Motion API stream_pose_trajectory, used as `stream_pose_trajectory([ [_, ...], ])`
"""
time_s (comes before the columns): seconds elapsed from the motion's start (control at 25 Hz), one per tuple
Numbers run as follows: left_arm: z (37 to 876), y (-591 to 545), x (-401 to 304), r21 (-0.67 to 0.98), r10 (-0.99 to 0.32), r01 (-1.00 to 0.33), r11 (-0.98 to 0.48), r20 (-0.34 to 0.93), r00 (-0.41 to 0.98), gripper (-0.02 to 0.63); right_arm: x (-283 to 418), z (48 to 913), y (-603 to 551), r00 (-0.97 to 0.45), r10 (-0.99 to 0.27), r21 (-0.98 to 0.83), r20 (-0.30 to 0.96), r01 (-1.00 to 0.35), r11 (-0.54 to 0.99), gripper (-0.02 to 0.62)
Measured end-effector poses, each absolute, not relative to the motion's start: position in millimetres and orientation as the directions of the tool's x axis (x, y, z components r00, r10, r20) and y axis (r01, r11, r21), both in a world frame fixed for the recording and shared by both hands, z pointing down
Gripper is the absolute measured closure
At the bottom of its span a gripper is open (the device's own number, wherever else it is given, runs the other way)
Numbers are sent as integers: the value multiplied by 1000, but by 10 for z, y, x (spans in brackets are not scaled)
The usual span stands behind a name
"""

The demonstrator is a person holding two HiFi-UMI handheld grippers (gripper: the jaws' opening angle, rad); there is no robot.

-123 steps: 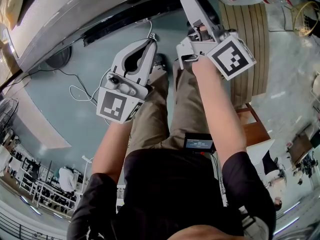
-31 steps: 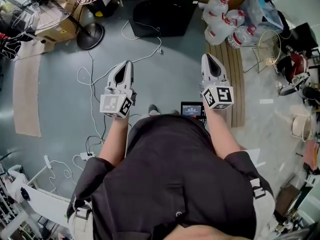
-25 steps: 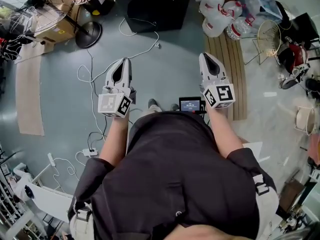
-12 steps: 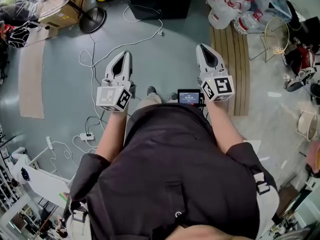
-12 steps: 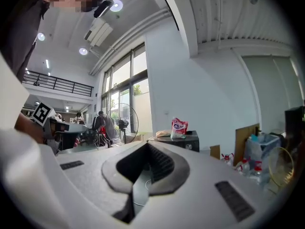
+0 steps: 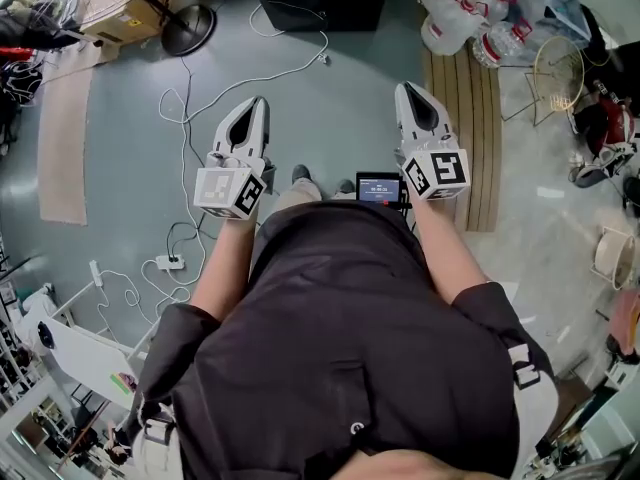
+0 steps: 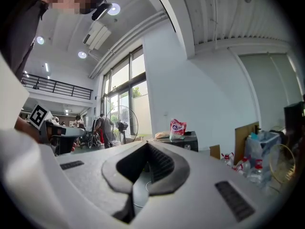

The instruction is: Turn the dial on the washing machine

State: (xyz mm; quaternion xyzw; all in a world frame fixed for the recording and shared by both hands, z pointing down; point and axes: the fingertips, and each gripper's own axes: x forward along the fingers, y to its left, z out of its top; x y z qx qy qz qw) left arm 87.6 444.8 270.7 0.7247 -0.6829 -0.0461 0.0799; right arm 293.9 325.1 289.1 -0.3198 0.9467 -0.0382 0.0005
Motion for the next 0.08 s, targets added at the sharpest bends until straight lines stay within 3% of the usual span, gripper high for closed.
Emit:
stream_pose_trajectory([
  [0.08, 2712, 4452, 916, 185, -997, -981, -54, 40, 62, 614, 2984, 2886, 3236, -791, -611, -75, 23, -611, 788, 592],
])
